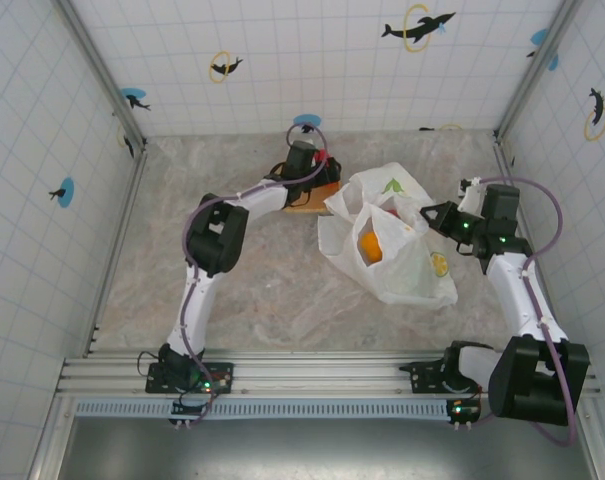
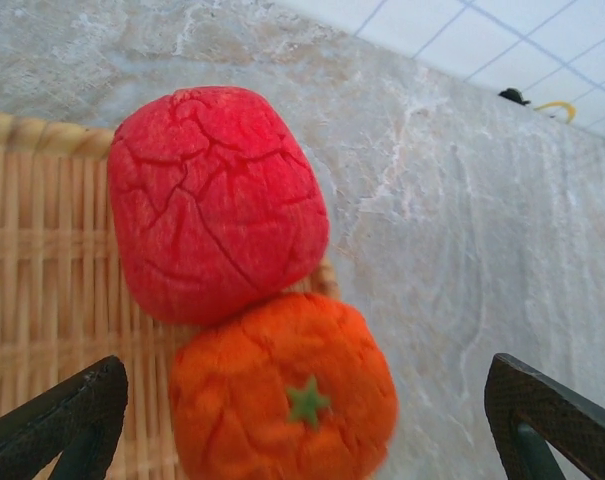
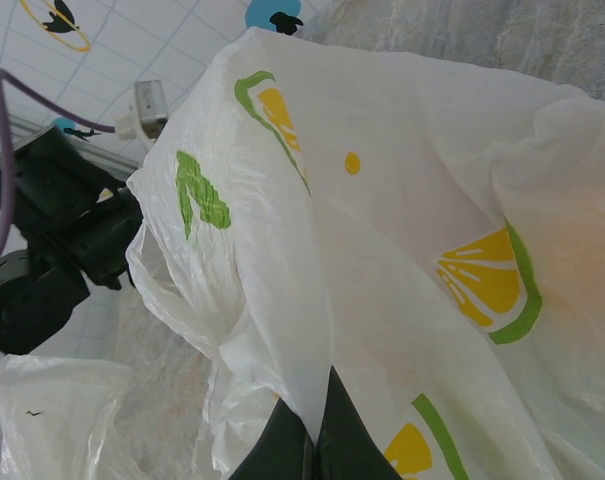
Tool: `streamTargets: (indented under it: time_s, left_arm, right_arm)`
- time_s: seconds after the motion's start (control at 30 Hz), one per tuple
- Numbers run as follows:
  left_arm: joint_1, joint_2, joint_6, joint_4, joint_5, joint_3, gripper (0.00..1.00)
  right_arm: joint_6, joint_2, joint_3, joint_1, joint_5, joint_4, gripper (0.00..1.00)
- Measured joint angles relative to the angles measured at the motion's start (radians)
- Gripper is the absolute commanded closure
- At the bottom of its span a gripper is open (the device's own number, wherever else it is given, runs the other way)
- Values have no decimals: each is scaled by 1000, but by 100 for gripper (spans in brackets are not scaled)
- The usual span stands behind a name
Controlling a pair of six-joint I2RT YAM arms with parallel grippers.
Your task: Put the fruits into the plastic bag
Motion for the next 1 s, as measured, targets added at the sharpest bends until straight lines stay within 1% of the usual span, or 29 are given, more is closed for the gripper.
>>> streamTargets:
  time_s: [0.2,0.3,0.37,0.7,0.87,1.0]
  left_arm:
    - [0,99,35,-53,-17,135,9]
    - [0,120,45,-60,-21,164,14]
    - [0,126,52,-61,-21,172,19]
    - [4,134,63,-70,-12,178,41]
    - [4,129,64,-72,-10,173,47]
    - [4,74,67,-69,-10,92,48]
  right_arm:
    - [0,0,-2,-1,-3,1,100]
    - [0,0,-2,-1,-4,0,100]
    - [0,0,-2,-2,-5,0,100]
    - [0,0,-2,-8,-5,0,100]
    - [0,0,-2,-8,-6,0,100]
    - [3,0,-2,-8,-6,0,100]
